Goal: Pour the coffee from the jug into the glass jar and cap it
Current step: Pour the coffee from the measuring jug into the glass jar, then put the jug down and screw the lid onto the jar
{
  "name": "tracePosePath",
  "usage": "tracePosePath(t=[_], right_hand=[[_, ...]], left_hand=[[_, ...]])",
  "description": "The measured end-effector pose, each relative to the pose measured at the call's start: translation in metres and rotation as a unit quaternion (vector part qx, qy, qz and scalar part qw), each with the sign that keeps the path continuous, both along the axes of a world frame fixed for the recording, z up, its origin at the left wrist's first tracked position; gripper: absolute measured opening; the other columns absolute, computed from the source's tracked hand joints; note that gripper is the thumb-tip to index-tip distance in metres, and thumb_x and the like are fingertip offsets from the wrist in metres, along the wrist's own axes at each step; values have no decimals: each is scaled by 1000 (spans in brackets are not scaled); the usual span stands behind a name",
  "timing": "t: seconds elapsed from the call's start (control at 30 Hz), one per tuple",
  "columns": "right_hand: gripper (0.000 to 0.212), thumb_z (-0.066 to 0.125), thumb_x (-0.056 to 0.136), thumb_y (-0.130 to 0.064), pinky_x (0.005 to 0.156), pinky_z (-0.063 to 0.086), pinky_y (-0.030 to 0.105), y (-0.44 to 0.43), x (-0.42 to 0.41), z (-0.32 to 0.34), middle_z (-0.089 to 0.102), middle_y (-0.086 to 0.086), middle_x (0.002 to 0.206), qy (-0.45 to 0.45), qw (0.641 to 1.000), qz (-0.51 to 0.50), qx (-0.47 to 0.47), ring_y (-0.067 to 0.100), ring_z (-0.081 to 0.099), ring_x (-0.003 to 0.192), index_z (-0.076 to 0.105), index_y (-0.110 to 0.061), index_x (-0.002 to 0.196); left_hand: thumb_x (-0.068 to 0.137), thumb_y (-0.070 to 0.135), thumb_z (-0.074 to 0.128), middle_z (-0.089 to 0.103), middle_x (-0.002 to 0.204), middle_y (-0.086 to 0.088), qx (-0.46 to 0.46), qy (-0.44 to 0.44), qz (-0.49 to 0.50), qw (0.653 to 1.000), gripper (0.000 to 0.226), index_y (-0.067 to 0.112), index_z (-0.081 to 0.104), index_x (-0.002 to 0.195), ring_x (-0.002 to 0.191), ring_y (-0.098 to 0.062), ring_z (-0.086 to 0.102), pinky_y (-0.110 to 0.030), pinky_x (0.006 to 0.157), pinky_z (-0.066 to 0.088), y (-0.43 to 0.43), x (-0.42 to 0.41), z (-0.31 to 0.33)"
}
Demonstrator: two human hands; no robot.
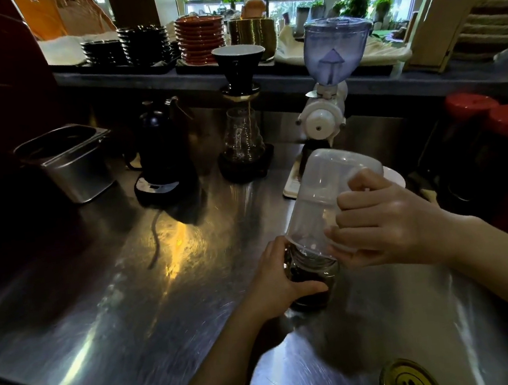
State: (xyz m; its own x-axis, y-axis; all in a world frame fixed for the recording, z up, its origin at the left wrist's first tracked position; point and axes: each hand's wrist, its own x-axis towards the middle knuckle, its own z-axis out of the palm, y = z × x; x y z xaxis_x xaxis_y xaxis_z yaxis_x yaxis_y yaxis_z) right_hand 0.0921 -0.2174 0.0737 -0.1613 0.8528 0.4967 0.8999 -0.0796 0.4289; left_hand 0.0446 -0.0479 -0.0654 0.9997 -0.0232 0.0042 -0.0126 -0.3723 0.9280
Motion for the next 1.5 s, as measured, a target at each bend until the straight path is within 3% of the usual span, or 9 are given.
tracePosePath(t=[0.23,0.37,0.53,0.67,0.77,1.0,1.17,1.33,1.5], right_hand=[[19,69,79,-20,71,31,25,-6,8,-3,57,2,52,115,988,-60,83,10,41,61,69,-7,65],[21,67,74,-20,68,28,21,-16,5,-20,47,-7,52,245,937,-122,218,0,33,58,67,-2,63],[7,70,77,-11,58,34,14,-33,0,-49,49,-7,56,378,813,-208,392,-3,43,58,66,-9,71],[21,65,81,1,55,38,27,-39,0,-72,51,12,54,478,664,-238,524,9,44,58,59,6,62],[26,62,85,-9,52,39,21,-42,-5,-88,55,-7,49,526,553,-248,596,2,46,53,59,-4,59],[29,60,88,-17,38,35,8,-46,-18,-130,49,0,50,550,420,-254,675,-6,41,39,58,5,69],[38,59,88,-10,35,31,10,-47,-16,-154,43,-15,34,546,358,-243,718,-5,34,37,46,-13,52],[32,60,87,-15,35,35,11,-52,-16,-161,49,-15,38,557,359,-270,699,-4,40,38,54,-16,56],[18,56,90,-26,62,53,24,-56,-34,-152,67,6,79,616,329,-261,666,14,63,72,65,-11,85]], left_hand=[[57,24,88,46,134,-1,-15,-5,-3,1000,82,59,33,108,123,-18,48,-46,106,43,2,0,3],[60,17,87,48,133,-5,-30,5,-8,1000,79,54,36,107,122,-20,49,-47,105,44,3,-1,6],[58,18,87,48,132,-6,-36,9,-14,999,77,50,39,108,121,-20,50,-48,105,43,2,-1,6],[52,23,84,50,131,-6,-54,12,-14,998,74,45,41,108,119,-19,52,-39,102,45,2,0,5],[55,14,86,54,128,-5,-77,5,-19,997,72,40,44,107,116,-14,55,-27,96,45,2,0,3],[54,7,86,58,125,-2,-88,14,-49,995,78,29,46,117,112,-7,59,-17,89,47,7,-3,0],[58,-3,85,60,120,3,-65,18,-71,995,76,32,46,113,104,7,60,-5,80,46,11,-9,1],[56,-6,85,62,114,8,-54,27,-75,995,77,33,47,110,98,13,60,-1,74,45,10,-18,7],[54,-12,83,65,109,3,-57,42,-89,994,77,24,48,112,92,12,62,-1,70,45,4,-33,11]])
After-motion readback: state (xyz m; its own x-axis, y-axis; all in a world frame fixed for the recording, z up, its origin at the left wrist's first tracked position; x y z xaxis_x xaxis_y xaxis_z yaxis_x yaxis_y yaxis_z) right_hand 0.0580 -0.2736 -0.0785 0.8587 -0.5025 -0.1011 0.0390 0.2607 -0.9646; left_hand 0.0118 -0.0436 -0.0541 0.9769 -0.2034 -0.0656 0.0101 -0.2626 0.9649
